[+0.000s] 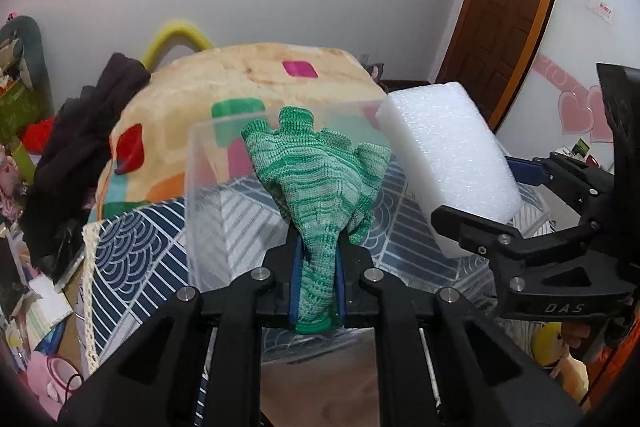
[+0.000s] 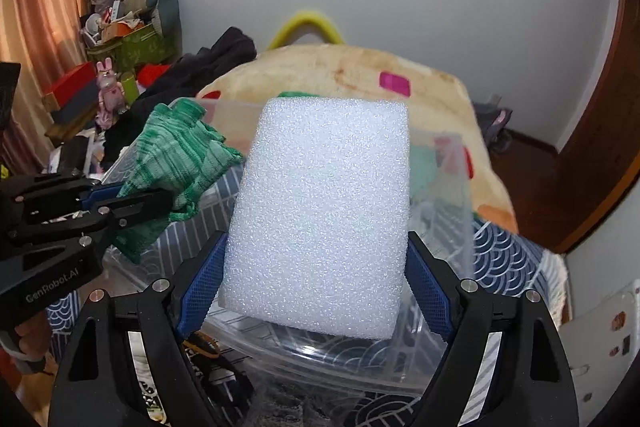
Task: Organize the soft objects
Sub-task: 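Lower the foam block into the clear box with the right tool while the left tool drops the glove in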
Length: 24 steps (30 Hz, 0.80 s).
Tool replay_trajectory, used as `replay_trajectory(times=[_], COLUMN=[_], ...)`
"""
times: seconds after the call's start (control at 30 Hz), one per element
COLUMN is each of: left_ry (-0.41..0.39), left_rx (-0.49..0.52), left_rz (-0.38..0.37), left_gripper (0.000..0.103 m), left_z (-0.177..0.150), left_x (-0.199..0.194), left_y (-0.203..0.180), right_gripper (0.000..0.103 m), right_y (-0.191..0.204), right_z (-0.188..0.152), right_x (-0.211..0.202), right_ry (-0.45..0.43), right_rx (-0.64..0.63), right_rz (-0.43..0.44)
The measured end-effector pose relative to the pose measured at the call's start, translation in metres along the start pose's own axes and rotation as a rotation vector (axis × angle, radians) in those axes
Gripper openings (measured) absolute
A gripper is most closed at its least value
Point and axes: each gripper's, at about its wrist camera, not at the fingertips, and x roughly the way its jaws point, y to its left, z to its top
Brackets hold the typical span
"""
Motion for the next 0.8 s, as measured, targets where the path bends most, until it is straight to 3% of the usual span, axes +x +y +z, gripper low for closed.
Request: replay_trajectory(times=[0.03,0.2,0.27,0.53,0.63,0.7,0.8], left_ry=[0.007,0.000,-0.019,-0.086,-0.117,-0.135,-0.169], left_rx=[-0.002,0.013,0.018,0.055,0.043,0.033,0.017], left_rz=[-0.002,0.044,0.052,0.061,0.054,0.046,0.046], left_gripper=[0.014,0.048,0.055,0.075,0.076,0.088,0.094], left_z=[-0.001,-0.002,-0.003,-0.006,-0.006,-0.005,-0.006], left_x=[0.001,0.000,-0.005,-0.037,-0.052,-0.064,-0.078], left_y=[0.001,-0.004,-0.005,-0.014,-0.014,-0.014,-0.014], right_gripper=[0.083,0.086,0.087,0.087,0.088,0.092,0.097], right_y=[-0.001,-0.008,-0.011,-0.017,-0.017,-0.016,-0.014], right_z=[-0.001,0.000,-0.001,0.000,0.001,0.000,-0.004], right_x=[0.001,0.000,-0.001,-0.027,-0.047,-0.064,-0.088], right_ry=[0.005,0.018,0.021,-0.049,-0.104,-0.155,-0.239], right_rx=[0.004,0.010,0.013,0.020,0.019,0.017,0.022], right_rz=[0.002,0.005,0.014,-0.009,-0.021,-0.036,-0.076])
